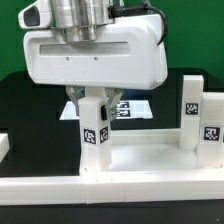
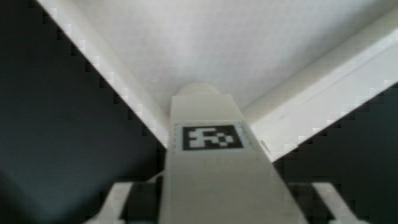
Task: Assemble desk
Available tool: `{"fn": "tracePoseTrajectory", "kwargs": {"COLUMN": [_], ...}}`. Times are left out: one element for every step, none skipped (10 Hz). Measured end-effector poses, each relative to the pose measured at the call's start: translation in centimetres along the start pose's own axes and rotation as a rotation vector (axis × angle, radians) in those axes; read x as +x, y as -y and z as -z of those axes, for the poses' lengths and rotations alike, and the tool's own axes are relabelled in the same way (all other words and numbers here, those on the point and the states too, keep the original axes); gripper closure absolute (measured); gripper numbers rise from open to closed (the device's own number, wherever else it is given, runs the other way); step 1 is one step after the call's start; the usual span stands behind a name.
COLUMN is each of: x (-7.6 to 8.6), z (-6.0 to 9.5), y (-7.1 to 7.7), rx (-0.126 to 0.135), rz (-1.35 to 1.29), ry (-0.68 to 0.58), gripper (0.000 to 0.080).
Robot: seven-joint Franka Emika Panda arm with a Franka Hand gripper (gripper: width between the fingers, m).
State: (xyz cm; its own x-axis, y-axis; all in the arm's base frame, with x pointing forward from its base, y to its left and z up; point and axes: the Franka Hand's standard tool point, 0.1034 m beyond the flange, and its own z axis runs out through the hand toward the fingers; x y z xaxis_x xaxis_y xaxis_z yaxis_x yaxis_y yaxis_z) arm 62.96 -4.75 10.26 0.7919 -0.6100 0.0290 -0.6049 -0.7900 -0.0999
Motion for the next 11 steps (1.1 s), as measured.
{"fn": "tracePoseTrajectory", "kwargs": {"x": [0.01,0.02,-0.09,-0.05,-0.04,-0.09,0.0,0.02,0.04,0.02,-0.02], "z": [0.01,0.02,0.15,0.33,0.24,0.18,0.22,0.28,0.3,0.24,0.11], "y": [-0.01,0.0,0.09,0.21,0.21,0.45,0.62,0.76,0.66,0.35,0.01], "rx": [0.0,0.001,-0.005,-0.004,0.013,0.038,0.07,0.071,0.065,0.057,0.042], "rz": [-0.092,-0.169,-0.348,-0.531,-0.683,-0.916,-1.061,-1.163,-1.225,-1.266,-1.278], "ry": [0.0,0.0,0.015,0.025,0.038,0.064,0.094,0.096,0.096,0.099,0.097], "gripper": [0.0508,0.0508,0.0508,0.0508,0.0508,0.0508,0.0508,0.0508,0.0507,0.0502,0.0499]}}
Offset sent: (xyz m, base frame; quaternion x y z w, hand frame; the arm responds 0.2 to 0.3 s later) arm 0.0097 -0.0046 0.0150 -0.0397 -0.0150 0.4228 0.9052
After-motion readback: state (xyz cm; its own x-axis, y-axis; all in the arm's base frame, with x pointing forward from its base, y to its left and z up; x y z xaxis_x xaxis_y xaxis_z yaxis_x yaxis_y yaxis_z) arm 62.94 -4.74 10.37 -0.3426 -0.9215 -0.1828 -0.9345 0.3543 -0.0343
